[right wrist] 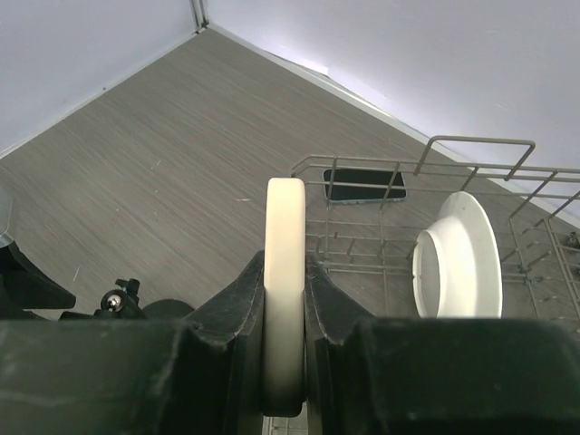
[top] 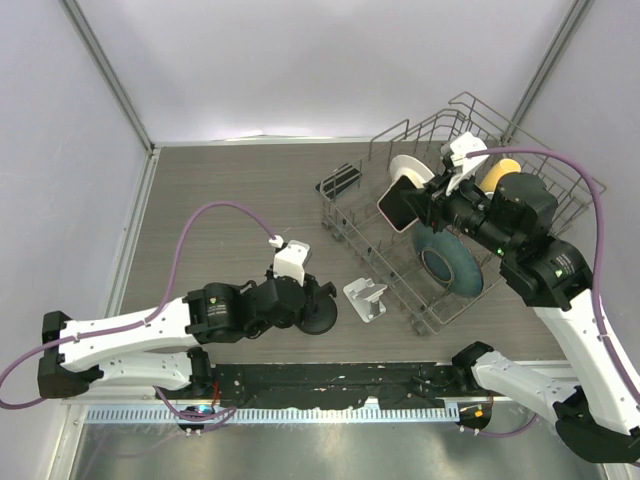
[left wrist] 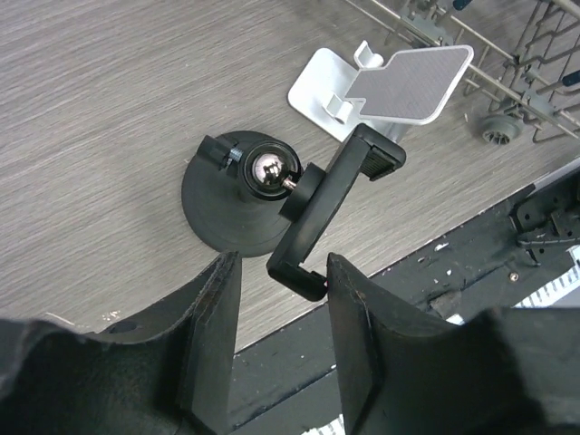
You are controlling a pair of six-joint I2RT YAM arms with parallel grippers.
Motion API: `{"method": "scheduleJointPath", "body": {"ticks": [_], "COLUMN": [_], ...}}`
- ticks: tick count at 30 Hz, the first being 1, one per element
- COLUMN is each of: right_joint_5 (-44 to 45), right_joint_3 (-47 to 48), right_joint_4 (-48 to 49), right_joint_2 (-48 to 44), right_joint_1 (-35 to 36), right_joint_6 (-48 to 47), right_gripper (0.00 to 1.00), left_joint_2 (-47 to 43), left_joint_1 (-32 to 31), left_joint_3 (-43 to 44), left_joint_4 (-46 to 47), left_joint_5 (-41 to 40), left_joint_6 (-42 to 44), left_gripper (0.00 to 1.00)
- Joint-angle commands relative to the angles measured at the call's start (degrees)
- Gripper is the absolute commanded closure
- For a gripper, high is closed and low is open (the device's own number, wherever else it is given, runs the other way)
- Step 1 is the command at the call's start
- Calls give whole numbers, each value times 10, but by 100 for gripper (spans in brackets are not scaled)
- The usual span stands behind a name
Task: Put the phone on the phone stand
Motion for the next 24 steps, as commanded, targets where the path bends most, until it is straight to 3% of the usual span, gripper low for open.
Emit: {"method": "scheduleJointPath", "body": {"ticks": [1,8,13,17,21,24], "right_joint_5": [1,-48,-71,-96,-173,-272], "right_joint_3": [46,81,82,88,81,75], "right_joint_4": [33,1,5,-7,-10,-22], "right_joint_2": [4,27,32,45,49,53], "right_joint_1": [3,3,4,4,4,4], "right_joint_6": [-13,-7,-3,-6,-23,-52], "right_gripper": [100,100,100,100,100,100], "left_joint_2": [-7,14,23,23,-7,-29], "left_joint_1": [-3,-3,-3,-3,-3,-3], "left_joint_3": [-13,-13,-16,-11,-28,-54], "left_joint_4": [66,60,49,40,51,78], "left_joint_5": [-52,-46,-66,-61,-50,-33], "left_joint_6": [-28,-35,-22,7,52,105], "left_gripper": [55,49,64,68,96,100]}}
